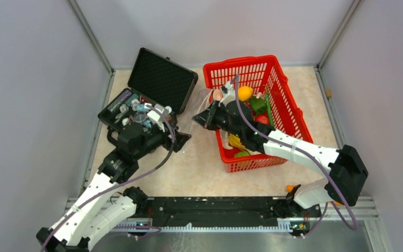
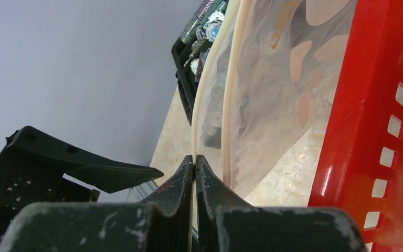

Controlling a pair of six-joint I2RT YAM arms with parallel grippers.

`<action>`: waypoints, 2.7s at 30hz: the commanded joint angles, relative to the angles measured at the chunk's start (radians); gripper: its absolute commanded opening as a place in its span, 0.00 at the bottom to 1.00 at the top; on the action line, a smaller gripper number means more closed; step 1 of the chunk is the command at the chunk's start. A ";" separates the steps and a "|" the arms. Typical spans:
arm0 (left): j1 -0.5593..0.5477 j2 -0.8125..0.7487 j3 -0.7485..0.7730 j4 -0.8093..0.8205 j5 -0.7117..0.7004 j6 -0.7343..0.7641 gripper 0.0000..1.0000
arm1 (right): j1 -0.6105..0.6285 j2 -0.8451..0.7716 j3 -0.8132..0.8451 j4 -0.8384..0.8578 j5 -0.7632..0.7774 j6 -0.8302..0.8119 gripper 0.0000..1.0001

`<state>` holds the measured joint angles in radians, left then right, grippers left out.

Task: Place the food in the zip-top bag and seal the zipper
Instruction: Open the zipper of the food storage bag at the center of the board.

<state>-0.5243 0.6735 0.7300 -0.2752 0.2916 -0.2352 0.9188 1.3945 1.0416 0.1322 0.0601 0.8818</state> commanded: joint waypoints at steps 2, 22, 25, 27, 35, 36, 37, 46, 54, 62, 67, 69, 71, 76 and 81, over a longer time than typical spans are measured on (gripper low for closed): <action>-0.094 0.027 -0.019 0.133 -0.177 0.055 0.66 | 0.006 -0.044 0.034 0.025 0.019 -0.007 0.00; -0.198 0.091 -0.147 0.348 -0.454 0.054 0.59 | 0.007 -0.042 0.028 0.038 0.034 0.010 0.00; -0.209 0.091 -0.155 0.374 -0.468 0.045 0.57 | 0.007 -0.036 0.027 0.049 0.027 0.019 0.00; -0.215 0.106 -0.152 0.371 -0.495 0.048 0.56 | 0.007 -0.032 0.027 0.056 0.021 0.022 0.00; -0.217 0.143 -0.178 0.446 -0.522 0.084 0.51 | 0.007 -0.036 0.025 0.056 0.023 0.022 0.00; -0.217 0.149 -0.177 0.447 -0.522 0.085 0.50 | 0.007 -0.035 0.025 0.057 0.020 0.023 0.00; -0.217 0.156 -0.174 0.448 -0.521 0.088 0.50 | 0.007 -0.035 0.025 0.058 0.017 0.023 0.00; -0.223 0.176 -0.170 0.466 -0.534 0.079 0.36 | 0.007 -0.034 0.026 0.059 0.015 0.023 0.00; -0.223 0.169 -0.132 0.404 -0.577 0.062 0.00 | 0.007 -0.041 0.048 0.023 -0.028 -0.069 0.14; -0.223 0.130 -0.023 0.213 -0.626 -0.054 0.00 | 0.007 -0.132 0.051 -0.055 -0.050 -0.211 0.47; -0.225 0.100 0.033 0.149 -0.613 -0.109 0.00 | 0.006 -0.154 0.055 -0.120 0.025 -0.202 0.43; -0.228 0.106 0.059 0.115 -0.609 -0.110 0.00 | 0.007 -0.146 0.058 -0.125 0.038 -0.183 0.43; -0.237 0.117 0.079 0.086 -0.612 -0.107 0.00 | 0.007 -0.126 0.067 -0.117 0.026 -0.169 0.44; -0.285 0.133 0.090 0.038 -0.709 -0.103 0.00 | 0.010 -0.070 0.112 -0.106 -0.006 -0.146 0.52; -0.325 0.126 0.094 0.021 -0.808 -0.095 0.00 | 0.027 -0.031 0.155 -0.126 0.011 -0.150 0.57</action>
<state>-0.8276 0.8055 0.7872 -0.2451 -0.4187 -0.3279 0.9268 1.3396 1.1133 0.0044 0.0589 0.7284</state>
